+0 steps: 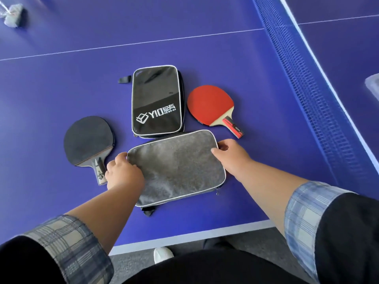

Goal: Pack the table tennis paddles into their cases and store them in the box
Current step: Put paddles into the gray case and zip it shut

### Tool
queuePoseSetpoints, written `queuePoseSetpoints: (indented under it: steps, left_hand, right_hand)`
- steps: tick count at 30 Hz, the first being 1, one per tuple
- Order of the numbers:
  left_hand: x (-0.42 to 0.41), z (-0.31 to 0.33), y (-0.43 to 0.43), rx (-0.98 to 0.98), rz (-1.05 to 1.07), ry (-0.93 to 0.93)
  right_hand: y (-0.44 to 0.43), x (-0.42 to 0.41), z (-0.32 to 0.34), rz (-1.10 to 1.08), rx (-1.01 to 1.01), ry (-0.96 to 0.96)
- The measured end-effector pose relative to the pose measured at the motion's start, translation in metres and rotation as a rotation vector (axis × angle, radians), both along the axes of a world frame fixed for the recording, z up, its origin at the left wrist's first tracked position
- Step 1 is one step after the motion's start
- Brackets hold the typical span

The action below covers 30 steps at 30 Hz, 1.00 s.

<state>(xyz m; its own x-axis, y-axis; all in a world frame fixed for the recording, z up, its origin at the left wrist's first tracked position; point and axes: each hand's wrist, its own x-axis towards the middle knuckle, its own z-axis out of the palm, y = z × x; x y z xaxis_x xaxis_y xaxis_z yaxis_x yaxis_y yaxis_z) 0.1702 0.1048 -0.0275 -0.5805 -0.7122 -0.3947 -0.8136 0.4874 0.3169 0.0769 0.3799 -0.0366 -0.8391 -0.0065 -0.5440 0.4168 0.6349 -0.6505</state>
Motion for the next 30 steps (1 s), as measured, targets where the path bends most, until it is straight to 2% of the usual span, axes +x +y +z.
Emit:
queuePoseSetpoints:
  steps: [2,4,6,8,10,14,17,19,24,30]
  left_hand:
    - [-0.002,0.006,0.013,-0.135,-0.14,0.014]
    - [-0.006,0.012,0.034,-0.226,-0.42,0.107]
    - [-0.018,0.019,0.06,-0.211,-0.744,0.136]
    - [-0.031,0.021,0.085,-0.218,-1.039,0.062]
    - [-0.041,0.017,0.106,-0.265,-1.232,-0.049]
    - [-0.05,0.005,0.125,-0.294,-1.233,-0.233]
    - [-0.054,0.0,0.127,-0.31,-1.23,-0.282]
    - [-0.056,-0.003,0.126,-0.327,-1.251,-0.305]
    - [-0.06,-0.008,0.128,-0.355,-1.268,-0.324]
    - [-0.049,-0.016,0.127,-0.411,-1.26,-0.228]
  right_hand:
    - [0.002,-0.003,0.001,-0.006,-0.015,-0.042]
    - [0.004,-0.005,0.002,0.032,-0.019,-0.083]
    - [0.009,-0.009,0.007,0.095,-0.039,-0.128]
    - [0.017,-0.016,0.015,0.126,-0.065,-0.19]
    - [0.031,-0.021,0.02,0.158,-0.087,-0.262]
    - [0.057,-0.016,0.022,0.401,0.002,-0.345]
    - [0.061,0.003,0.023,0.544,0.087,-0.435]
    - [0.06,0.02,0.02,0.587,0.136,-0.406]
    - [0.045,0.061,0.007,0.514,0.296,-0.156]
    - [0.027,0.078,-0.002,0.396,0.401,-0.028]
